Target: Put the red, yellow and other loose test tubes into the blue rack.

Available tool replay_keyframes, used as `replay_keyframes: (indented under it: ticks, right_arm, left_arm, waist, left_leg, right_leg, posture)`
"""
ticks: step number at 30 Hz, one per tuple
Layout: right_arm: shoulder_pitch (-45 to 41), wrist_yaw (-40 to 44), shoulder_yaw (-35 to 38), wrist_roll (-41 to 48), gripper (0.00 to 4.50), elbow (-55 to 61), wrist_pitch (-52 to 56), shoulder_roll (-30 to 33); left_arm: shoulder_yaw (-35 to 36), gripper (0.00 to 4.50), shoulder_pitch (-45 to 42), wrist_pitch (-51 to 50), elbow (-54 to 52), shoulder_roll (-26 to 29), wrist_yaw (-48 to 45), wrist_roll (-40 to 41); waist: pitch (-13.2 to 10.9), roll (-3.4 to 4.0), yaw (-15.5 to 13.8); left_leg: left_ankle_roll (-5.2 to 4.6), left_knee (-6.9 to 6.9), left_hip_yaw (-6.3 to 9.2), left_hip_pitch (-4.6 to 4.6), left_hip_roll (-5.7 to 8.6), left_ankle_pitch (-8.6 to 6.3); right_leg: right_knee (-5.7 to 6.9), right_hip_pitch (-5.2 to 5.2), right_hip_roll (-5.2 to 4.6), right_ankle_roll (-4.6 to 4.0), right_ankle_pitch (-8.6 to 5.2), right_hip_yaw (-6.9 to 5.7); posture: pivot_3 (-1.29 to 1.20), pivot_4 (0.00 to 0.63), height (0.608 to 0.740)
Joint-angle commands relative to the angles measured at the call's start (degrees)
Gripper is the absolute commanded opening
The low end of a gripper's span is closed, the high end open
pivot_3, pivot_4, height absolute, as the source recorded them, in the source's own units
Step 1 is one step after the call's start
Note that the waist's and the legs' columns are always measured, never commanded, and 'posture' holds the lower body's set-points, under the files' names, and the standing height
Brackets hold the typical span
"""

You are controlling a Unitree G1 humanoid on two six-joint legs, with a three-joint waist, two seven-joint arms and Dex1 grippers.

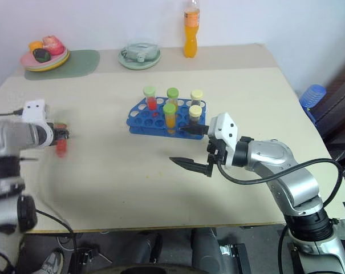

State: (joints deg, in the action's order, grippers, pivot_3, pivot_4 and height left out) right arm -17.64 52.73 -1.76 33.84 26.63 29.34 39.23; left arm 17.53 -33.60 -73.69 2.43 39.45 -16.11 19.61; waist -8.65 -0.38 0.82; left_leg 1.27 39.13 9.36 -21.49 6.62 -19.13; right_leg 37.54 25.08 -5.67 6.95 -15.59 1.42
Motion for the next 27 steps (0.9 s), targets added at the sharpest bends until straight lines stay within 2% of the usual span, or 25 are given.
replay_keyframes:
  ticks: [1, 3, 7, 10, 14, 17, 23, 25, 27]
  right_arm:
    - [-0.51, 0.12, 0.96, -0.07, 4.50, 0.85, -1.31, -0.20]
    - [-0.58, 0.15, 1.06, -0.16, 4.50, 0.58, -1.37, -0.14]
    - [-0.45, 0.24, 1.54, -0.47, 4.50, 0.19, -1.67, 0.25]
    - [0.17, -0.15, 1.92, -1.05, 4.50, 0.42, -1.56, 0.74]
    - [1.79, -0.67, 2.66, -1.52, 4.50, 1.52, -1.50, 1.22]
    - [3.86, -1.44, 4.00, -2.03, 4.50, 2.38, -1.78, 1.95]
    - [6.75, -2.65, 6.23, -2.22, 4.50, 4.12, -1.91, 3.17]
    - [7.61, -3.37, 7.14, -1.96, 4.50, 5.19, -1.39, 3.48]
    - [8.47, -4.16, 8.10, -1.73, 4.50, 6.45, -0.82, 3.91]
  left_arm:
    - [3.82, 0.77, 6.99, 16.96, -17.84, -2.67, -5.37, 2.87]
    - [5.20, 0.77, 10.50, 29.07, -22.62, -6.55, -6.06, 2.46]
    - [4.01, 0.77, 11.38, 47.64, -23.53, -13.27, -6.78, 0.79]
    - [1.58, 0.77, 10.57, 51.22, -22.18, -16.55, -6.16, 1.33]
    - [-2.95, 0.77, 9.11, 56.01, -18.29, -20.62, -4.36, -1.62]
    - [-7.47, 0.77, 7.03, 63.26, -12.78, -24.48, -4.29, -4.36]
    - [-12.81, 0.77, 4.25, 75.28, -3.20, -27.39, -10.54, -5.66]
    - [-13.36, 0.77, 3.90, 77.96, -0.80, -28.38, -14.78, -2.79]
    - [-14.85, 0.77, 4.27, 83.30, 2.80, -28.20, -19.09, -3.30]
  waist:
    - [0.00, 0.00, -0.53]
    - [0.00, -0.01, -1.24]
    - [0.02, -0.03, -1.74]
    - [0.02, -0.03, -1.61]
    - [0.03, -0.05, -1.68]
    - [0.03, -0.06, -1.75]
    - [0.03, -0.07, -1.57]
    - [0.03, -0.07, -1.55]
    - [0.03, -0.06, -1.60]
  left_leg:
    - [0.00, 0.00, 0.02, 0.00, 0.01, 0.00]
    - [0.00, 0.02, 0.04, 0.04, 0.00, 0.00]
    - [-0.01, 0.06, 0.05, 0.08, -0.02, 0.00]
    - [-0.03, 0.04, 0.02, 0.11, -0.02, -0.01]
    - [-0.05, 0.05, 0.02, 0.11, -0.01, -0.02]
    - [-0.05, 0.06, 0.02, 0.11, -0.02, -0.02]
    - [-0.05, 0.04, 0.01, 0.12, -0.02, -0.02]
    - [-0.05, 0.04, 0.01, 0.12, -0.04, -0.02]
    - [-0.05, 0.04, 0.01, 0.12, -0.04, -0.02]
  right_leg:
    - [-0.10, -0.06, -0.01, -0.03, 0.02, 0.00]
    - [-0.25, -0.19, -0.01, -0.06, 0.05, -0.05]
    - [-0.44, -0.35, 0.00, -0.06, 0.12, -0.14]
    - [-0.43, -0.35, 0.00, -0.05, 0.13, -0.14]
    - [-0.44, -0.38, 0.01, -0.04, 0.13, -0.15]
    - [-0.43, -0.38, 0.03, -0.03, 0.14, -0.16]
    - [-0.43, -0.37, 0.04, -0.03, 0.14, -0.17]
    - [-0.43, -0.36, 0.05, -0.03, 0.14, -0.17]
    - [-0.43, -0.36, 0.05, -0.03, 0.14, -0.17]
  posture:
    - [0.00, 0.150, 0.740]
    - [0.00, 0.150, 0.740]
    - [0.00, 0.150, 0.740]
    - [0.00, 0.150, 0.740]
    - [0.00, 0.150, 0.740]
    - [0.00, 0.150, 0.740]
    - [0.00, 0.150, 0.740]
    - [0.00, 0.150, 0.740]
    - [0.00, 0.150, 0.740]
